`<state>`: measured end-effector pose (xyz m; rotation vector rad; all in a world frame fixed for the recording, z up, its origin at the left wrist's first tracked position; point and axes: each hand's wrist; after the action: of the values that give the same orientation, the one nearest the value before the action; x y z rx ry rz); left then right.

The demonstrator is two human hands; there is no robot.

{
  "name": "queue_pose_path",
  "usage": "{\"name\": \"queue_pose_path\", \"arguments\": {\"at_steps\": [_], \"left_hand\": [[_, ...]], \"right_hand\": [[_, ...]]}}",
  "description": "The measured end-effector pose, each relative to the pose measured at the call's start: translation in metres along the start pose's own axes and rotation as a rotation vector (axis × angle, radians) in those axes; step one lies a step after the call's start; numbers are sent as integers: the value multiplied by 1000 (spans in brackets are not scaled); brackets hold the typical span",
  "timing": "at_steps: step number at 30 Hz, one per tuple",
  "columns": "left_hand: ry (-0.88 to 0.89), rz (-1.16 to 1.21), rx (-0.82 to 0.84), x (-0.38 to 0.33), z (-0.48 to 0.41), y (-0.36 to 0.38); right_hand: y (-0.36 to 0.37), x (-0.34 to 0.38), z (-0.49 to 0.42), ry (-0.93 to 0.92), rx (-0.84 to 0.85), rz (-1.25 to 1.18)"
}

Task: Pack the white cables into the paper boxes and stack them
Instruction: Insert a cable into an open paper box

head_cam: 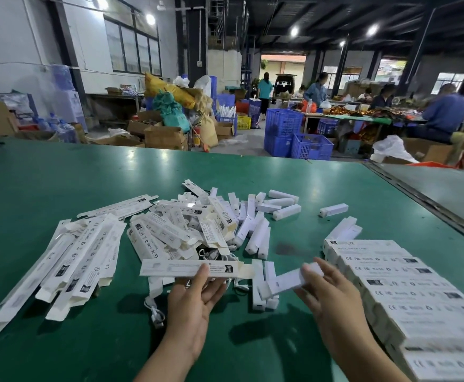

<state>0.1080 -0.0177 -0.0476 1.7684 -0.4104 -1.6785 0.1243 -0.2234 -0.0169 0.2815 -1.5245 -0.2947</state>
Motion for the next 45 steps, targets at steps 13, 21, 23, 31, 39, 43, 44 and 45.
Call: {"name": "queue_pose_path", "arguments": {"at_steps": [13, 21, 23, 31, 39, 43, 44, 45], "left_hand": [[-24, -63, 91, 6, 6, 2], [-13, -110, 123, 8, 7, 2], [-9, -118, 130, 9, 8, 3], [4, -173, 190, 12, 12, 7], [14, -219, 233, 15, 15, 10], [2, -268, 262, 15, 15, 10], [-2, -274, 271, 15, 15, 9], [-9, -283, 284, 15, 15, 9]], "right_hand": [[1, -28, 19, 36, -39, -318], [4, -37, 17, 12, -36, -243], [4, -38, 16, 5, -75, -248], [6, -42, 18, -8, -53, -232], [16, -43, 28, 75, 169, -42], [22, -36, 36, 192, 387, -60], [23, -36, 38, 222, 437, -77], [25, -34, 40, 251, 475, -94]]}}
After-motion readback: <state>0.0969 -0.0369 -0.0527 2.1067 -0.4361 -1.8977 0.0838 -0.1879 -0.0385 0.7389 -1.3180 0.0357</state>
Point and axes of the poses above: each hand's wrist, its own z-axis away from the middle knuckle, its own y-axis out of the palm, x = y × z, and after that the axes turned 12 degrees about x, right-handed
